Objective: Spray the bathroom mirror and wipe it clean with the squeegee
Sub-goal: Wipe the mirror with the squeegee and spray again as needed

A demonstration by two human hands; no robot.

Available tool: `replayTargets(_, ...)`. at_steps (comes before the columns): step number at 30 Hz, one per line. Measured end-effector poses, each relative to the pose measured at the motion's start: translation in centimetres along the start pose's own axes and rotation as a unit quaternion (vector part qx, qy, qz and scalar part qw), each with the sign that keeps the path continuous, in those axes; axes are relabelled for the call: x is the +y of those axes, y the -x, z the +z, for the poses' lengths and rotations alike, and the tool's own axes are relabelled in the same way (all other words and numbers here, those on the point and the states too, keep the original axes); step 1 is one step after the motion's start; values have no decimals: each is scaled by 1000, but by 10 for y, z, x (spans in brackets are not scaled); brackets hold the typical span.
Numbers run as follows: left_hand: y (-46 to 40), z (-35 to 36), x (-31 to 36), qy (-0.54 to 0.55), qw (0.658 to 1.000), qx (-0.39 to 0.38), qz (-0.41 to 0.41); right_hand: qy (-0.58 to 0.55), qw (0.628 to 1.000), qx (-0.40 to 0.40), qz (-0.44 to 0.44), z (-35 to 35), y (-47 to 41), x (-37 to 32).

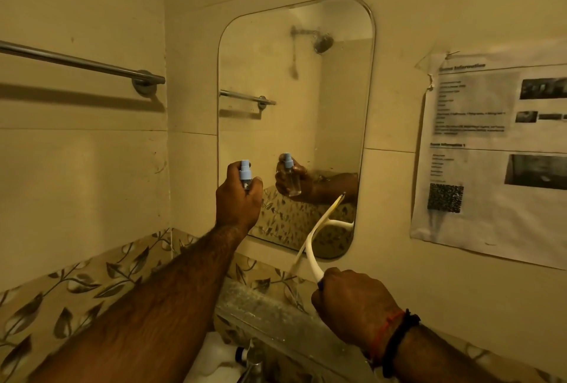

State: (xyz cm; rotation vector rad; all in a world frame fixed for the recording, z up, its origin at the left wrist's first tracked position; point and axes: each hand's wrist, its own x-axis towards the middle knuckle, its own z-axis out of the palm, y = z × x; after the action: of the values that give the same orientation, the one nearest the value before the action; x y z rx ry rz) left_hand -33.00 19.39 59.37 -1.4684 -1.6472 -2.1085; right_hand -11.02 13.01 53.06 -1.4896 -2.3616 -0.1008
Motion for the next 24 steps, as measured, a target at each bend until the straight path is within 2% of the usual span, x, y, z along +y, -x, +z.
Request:
replayTargets(7, 8, 7, 9, -7, 1000, -3, 0, 0, 1000, -1, 2, -1, 17, 19)
replayTargets(15, 11, 15, 19, 7, 1000, -10, -1, -5, 999, 43, -28, -3, 29, 23)
replayTargets(18, 9, 14, 18, 3, 1000, -12, -6, -26, 994, 92, -51, -13, 21, 12)
replayTargets(24, 2, 12, 18, -9, 1000, -5, -8, -154, 969, 177, -73, -65, -45, -18)
